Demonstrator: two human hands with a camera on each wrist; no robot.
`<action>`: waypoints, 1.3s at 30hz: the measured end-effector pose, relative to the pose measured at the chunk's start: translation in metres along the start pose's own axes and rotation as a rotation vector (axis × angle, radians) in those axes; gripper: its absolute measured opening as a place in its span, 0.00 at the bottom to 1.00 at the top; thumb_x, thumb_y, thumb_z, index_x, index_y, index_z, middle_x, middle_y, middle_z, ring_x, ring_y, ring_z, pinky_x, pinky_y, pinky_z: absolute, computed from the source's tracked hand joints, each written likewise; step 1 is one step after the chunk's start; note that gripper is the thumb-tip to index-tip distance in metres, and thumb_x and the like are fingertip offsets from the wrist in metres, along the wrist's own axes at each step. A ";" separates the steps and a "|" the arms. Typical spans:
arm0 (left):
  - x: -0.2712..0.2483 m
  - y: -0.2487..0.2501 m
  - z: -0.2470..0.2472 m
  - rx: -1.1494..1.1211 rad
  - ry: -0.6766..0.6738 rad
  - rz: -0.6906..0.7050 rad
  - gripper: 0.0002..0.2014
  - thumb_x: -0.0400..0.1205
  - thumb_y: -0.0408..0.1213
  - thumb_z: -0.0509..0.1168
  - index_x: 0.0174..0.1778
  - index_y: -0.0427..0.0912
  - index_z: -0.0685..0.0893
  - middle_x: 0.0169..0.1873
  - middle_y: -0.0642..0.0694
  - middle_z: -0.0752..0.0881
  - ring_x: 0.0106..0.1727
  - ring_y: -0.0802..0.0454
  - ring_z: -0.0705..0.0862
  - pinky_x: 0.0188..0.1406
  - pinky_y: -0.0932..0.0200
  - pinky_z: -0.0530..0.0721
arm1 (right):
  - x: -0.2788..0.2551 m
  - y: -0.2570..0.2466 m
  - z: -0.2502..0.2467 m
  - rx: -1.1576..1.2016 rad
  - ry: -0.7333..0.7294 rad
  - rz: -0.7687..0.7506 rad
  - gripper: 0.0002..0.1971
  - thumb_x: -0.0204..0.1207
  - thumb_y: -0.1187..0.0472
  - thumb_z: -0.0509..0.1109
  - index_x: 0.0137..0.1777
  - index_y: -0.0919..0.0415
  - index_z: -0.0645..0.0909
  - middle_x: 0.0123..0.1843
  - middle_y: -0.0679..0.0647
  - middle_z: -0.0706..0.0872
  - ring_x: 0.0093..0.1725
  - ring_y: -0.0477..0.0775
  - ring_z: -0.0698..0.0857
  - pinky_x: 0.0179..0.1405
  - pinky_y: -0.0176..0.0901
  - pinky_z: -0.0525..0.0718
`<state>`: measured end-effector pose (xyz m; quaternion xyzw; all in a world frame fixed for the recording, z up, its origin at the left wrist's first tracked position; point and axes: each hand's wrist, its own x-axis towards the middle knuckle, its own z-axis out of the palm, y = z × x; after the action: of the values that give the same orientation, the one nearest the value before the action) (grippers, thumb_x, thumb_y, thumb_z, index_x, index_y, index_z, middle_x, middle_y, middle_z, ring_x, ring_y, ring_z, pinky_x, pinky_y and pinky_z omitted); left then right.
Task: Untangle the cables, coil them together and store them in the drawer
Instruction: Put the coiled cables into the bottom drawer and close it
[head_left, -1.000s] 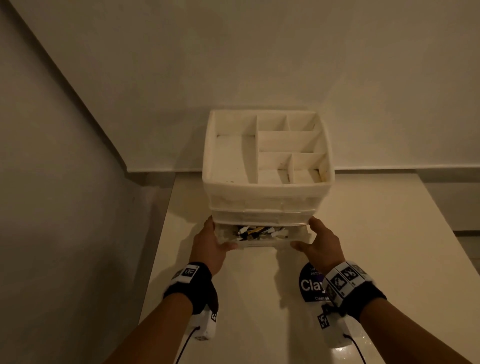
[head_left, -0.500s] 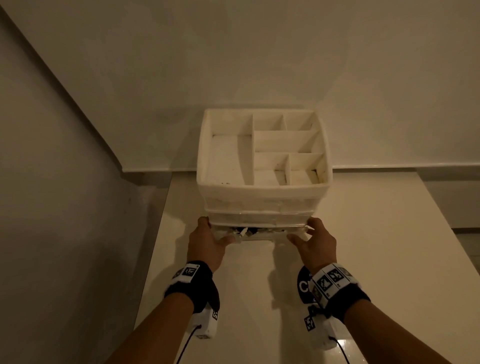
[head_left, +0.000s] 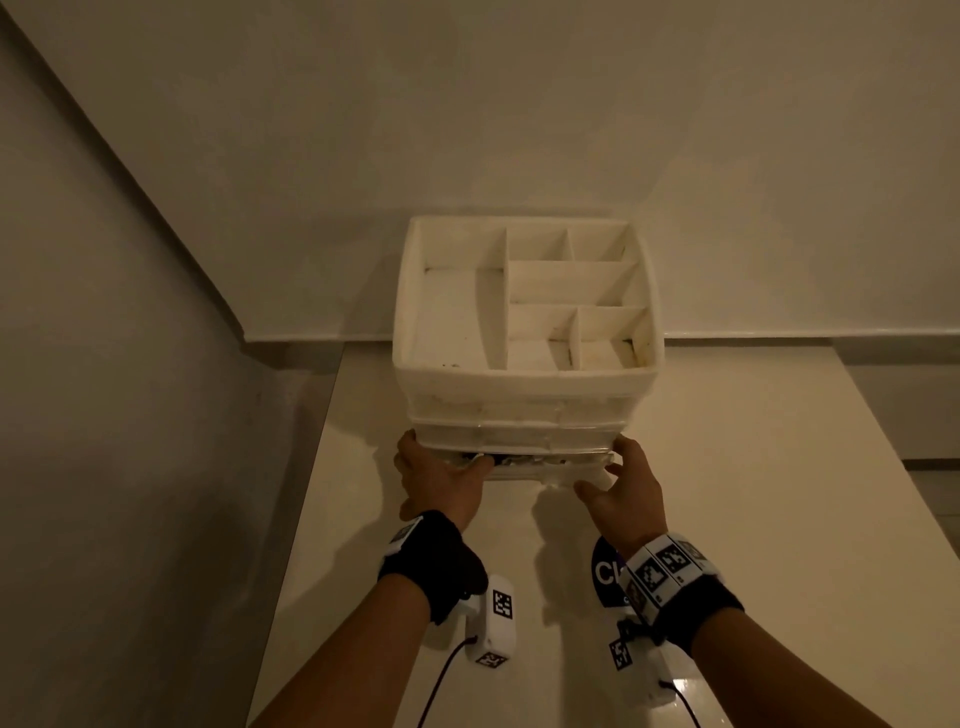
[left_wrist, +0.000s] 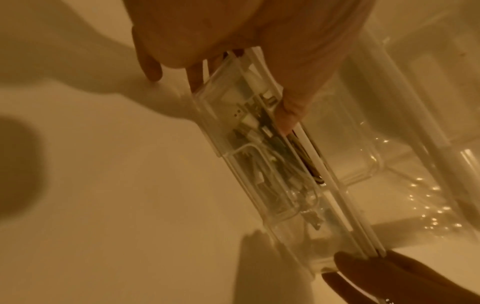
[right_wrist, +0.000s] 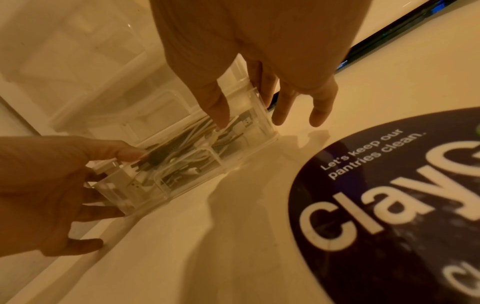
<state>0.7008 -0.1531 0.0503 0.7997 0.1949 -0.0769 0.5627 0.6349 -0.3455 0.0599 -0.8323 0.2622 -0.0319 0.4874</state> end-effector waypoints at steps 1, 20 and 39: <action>0.001 0.001 0.000 0.003 0.006 -0.010 0.52 0.52 0.55 0.77 0.71 0.52 0.61 0.65 0.46 0.69 0.65 0.39 0.75 0.68 0.33 0.74 | 0.000 0.000 0.000 0.007 0.001 -0.003 0.33 0.68 0.67 0.77 0.73 0.57 0.69 0.70 0.55 0.80 0.67 0.58 0.81 0.61 0.44 0.78; 0.008 -0.015 -0.024 0.081 -0.137 0.129 0.52 0.54 0.58 0.81 0.74 0.52 0.65 0.69 0.51 0.74 0.65 0.51 0.77 0.71 0.41 0.75 | 0.012 0.004 -0.019 -0.083 -0.055 -0.045 0.28 0.69 0.63 0.79 0.69 0.55 0.75 0.66 0.52 0.85 0.66 0.55 0.83 0.66 0.51 0.80; 0.000 -0.006 -0.020 0.108 -0.171 0.185 0.45 0.61 0.46 0.83 0.73 0.52 0.70 0.66 0.53 0.79 0.64 0.52 0.79 0.67 0.49 0.78 | 0.018 0.005 -0.034 -0.151 -0.059 -0.073 0.27 0.71 0.62 0.79 0.70 0.56 0.76 0.66 0.53 0.84 0.68 0.55 0.81 0.67 0.49 0.78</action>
<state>0.6967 -0.1328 0.0523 0.8339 0.0672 -0.1028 0.5381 0.6374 -0.3830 0.0702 -0.8762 0.2190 -0.0054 0.4293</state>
